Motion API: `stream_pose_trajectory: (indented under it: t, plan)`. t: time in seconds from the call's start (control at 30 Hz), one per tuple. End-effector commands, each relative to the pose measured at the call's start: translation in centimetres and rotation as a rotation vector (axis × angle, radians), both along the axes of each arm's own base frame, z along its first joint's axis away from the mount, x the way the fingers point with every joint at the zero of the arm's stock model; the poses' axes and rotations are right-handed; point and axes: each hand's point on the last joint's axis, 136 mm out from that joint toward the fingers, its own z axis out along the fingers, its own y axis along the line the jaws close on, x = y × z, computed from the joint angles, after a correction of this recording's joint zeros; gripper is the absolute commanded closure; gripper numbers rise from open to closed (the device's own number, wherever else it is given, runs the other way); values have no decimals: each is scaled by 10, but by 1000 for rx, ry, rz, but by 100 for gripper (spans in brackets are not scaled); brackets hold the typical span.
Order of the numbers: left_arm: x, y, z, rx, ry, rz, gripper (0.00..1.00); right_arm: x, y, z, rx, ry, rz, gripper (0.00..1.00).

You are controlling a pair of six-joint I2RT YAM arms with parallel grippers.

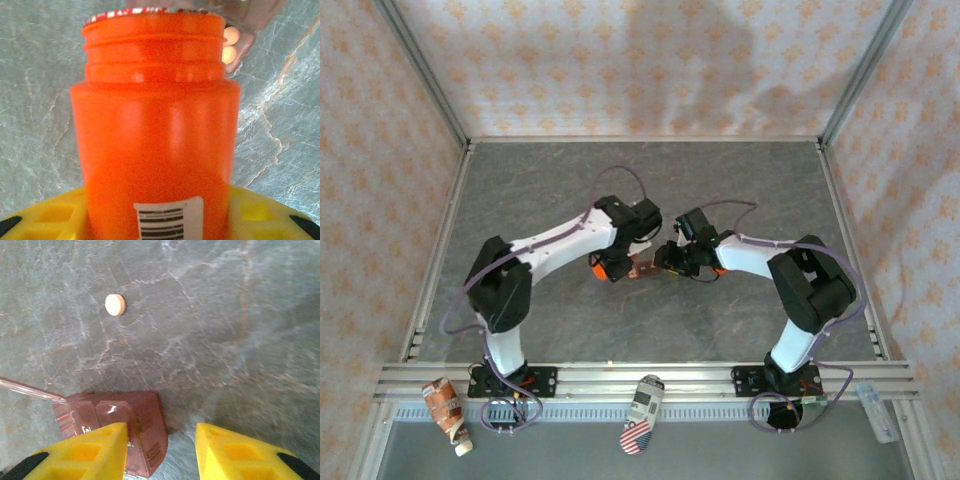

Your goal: Sort the pills into containers

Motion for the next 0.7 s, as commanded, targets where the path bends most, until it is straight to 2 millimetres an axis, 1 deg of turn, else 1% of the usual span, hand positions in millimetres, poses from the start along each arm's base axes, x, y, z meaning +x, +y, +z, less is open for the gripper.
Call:
stream_pose_trajectory:
  t: [0.0, 0.23, 0.37, 0.5, 0.6, 0.67]
  plan:
    - [12, -4, 12, -117, -107, 51, 100, 3, -16, 15, -87, -27, -34, 60]
    - [30, -3, 38, -319, -308, 118, 100, 14, -29, 53, -116, -97, -76, 57]
    - [40, -6, 55, -430, -427, 137, 100, 16, -40, 69, -157, -124, -96, 50]
    - [47, -15, 74, -583, -548, 130, 100, 18, -66, 81, -229, -128, -145, 41]
    - [54, -20, 87, -674, -642, 133, 100, 18, -96, 83, -322, -109, -192, 33]
    - [56, -22, 97, -749, -710, 134, 100, 16, -115, 81, -391, -87, -213, 29]
